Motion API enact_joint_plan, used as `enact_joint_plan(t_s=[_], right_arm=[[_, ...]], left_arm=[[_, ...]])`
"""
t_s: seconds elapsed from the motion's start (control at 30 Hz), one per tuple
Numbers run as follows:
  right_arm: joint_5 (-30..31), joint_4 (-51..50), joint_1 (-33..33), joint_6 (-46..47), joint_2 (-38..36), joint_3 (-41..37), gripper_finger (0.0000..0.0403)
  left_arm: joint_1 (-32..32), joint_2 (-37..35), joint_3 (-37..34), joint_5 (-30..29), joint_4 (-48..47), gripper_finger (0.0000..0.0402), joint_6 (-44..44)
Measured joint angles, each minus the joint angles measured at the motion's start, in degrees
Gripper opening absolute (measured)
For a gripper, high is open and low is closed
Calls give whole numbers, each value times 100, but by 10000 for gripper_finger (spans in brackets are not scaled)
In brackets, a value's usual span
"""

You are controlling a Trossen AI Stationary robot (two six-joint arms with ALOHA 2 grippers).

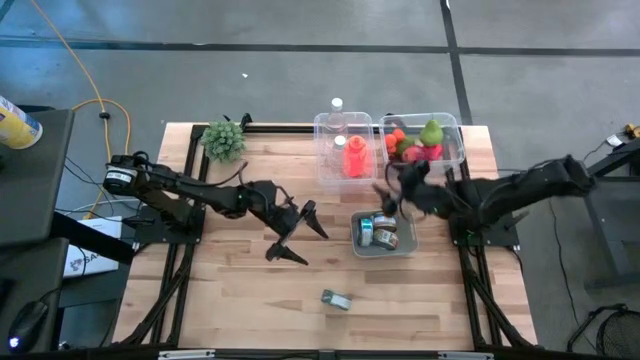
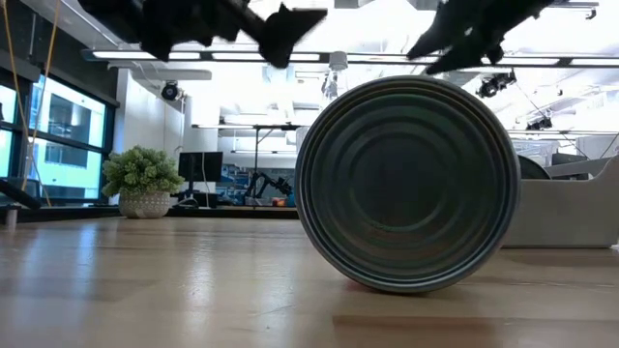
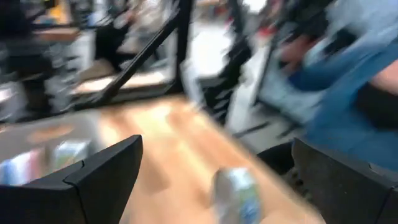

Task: Pick & Place Food Item
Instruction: Put the green tuna can into the gray bin

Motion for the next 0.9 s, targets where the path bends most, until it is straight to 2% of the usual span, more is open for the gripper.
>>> enact_joint_plan(t_s=[0.17,0.33,0.5,0.7,0.9], right_arm=[[3,416,1177,40,178,4,362],[343,741,1935,283,452,14,362],[607,937,2211,251,822,1,362],[594,1553,2339,225,1219,0,362],[372,2066,2680,144,1357,2,362]], left_arm=[[-776,2,28,-1995,-1056,400,1098],[-1658,3,222,-2515,-1453,400,1523],[-2109,464,315,-3611,-1040,400,1538],[-2158,1420,329,-3670,112,400,1534],[-2169,1589,330,-3525,546,400,1344]])
